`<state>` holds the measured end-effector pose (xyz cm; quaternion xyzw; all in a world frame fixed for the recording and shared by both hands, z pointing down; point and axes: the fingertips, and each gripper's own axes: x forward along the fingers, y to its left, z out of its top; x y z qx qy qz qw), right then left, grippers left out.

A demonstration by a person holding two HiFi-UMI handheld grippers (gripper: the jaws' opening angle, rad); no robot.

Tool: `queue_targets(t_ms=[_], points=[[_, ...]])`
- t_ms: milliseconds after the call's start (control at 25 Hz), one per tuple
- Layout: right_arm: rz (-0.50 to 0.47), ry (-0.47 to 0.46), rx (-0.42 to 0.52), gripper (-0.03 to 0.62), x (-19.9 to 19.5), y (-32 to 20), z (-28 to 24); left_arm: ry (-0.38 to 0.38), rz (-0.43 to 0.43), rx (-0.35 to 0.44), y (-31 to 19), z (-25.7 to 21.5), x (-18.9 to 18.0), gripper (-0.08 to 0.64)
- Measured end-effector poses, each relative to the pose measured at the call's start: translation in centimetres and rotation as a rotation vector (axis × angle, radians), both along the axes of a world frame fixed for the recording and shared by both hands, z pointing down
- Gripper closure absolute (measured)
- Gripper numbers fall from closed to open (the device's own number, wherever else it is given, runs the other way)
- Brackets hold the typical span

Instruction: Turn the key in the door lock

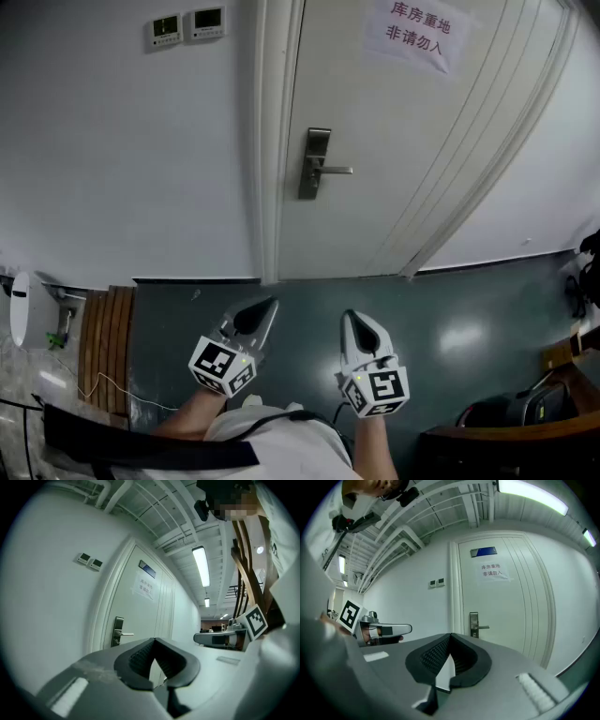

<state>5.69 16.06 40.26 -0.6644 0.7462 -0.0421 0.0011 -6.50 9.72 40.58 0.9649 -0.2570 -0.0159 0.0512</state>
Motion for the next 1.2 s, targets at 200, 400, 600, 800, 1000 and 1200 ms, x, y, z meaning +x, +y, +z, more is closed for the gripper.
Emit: queue_targets(t_ms=[200,400,600,800,1000,1200], points=[[-0.011,0.01,0.002,0.584,0.4,-0.2,0.1,0.002,-0.004,0.004,-0.1,0.0,0.5,0.555],[-0.032,-0.031,0.016,0.584,1.1,-0.3,0.1,-0.004,-0.011,0.006,-0.1,0.0,1.2,0.554],[-0.041,-0.052,0.036,0.584,1.8,-0.1,0.0,-0.01,-0.017,0.009,0.0,0.2,1.9,0.555],[-0.061,-0.044,0.023,0.584,2.4,-0.2,0.6,-0.013,-0.02,0.011,0.2,0.2,3.0,0.555],[-0.078,-0.04,0.003,0.584,3.1,0.3,1.4,-0.024,-0.026,0.007,0.9,0.6,3.9,0.555],[-0.089,-0.052,-0.001,0.584,4.2,1.2,2.0,-0.034,-0.028,0.007,1.8,0.9,5.3,0.555]])
